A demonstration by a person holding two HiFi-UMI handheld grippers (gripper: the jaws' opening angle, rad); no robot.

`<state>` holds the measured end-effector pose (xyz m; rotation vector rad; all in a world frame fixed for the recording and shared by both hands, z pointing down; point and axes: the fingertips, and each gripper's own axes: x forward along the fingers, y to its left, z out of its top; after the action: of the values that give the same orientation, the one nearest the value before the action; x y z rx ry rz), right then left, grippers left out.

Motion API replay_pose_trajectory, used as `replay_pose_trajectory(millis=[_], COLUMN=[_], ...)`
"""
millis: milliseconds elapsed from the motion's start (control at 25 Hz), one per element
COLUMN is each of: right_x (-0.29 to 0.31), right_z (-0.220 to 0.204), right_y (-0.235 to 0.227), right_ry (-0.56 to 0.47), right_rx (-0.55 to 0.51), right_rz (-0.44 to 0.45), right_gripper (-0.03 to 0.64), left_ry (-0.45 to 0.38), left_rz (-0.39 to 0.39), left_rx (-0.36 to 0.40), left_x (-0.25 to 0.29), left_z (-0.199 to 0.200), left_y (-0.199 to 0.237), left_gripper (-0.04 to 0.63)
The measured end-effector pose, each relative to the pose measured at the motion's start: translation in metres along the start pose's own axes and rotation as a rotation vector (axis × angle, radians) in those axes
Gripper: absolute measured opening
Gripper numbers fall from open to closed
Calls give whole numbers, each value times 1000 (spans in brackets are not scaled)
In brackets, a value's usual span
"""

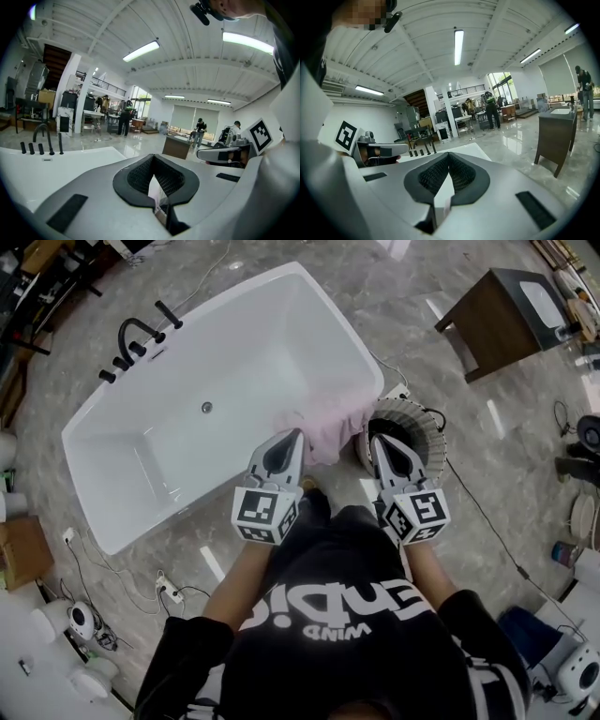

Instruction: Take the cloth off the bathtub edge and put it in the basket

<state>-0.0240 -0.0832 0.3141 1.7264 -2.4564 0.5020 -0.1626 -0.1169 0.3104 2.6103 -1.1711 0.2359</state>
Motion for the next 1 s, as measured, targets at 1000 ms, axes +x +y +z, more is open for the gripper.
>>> replay_pose_trajectory(millis=[1000], right_x=[114], right_z=[-40], right_y=[-43], right_ry=[107], right_rx=[-39], right_rz=[127], right_gripper=[12], left_ry=[52], left_rz=[77], left_rx=[-72], left_x=[93], left_z=[-46], left_y=[59], left_gripper=[12])
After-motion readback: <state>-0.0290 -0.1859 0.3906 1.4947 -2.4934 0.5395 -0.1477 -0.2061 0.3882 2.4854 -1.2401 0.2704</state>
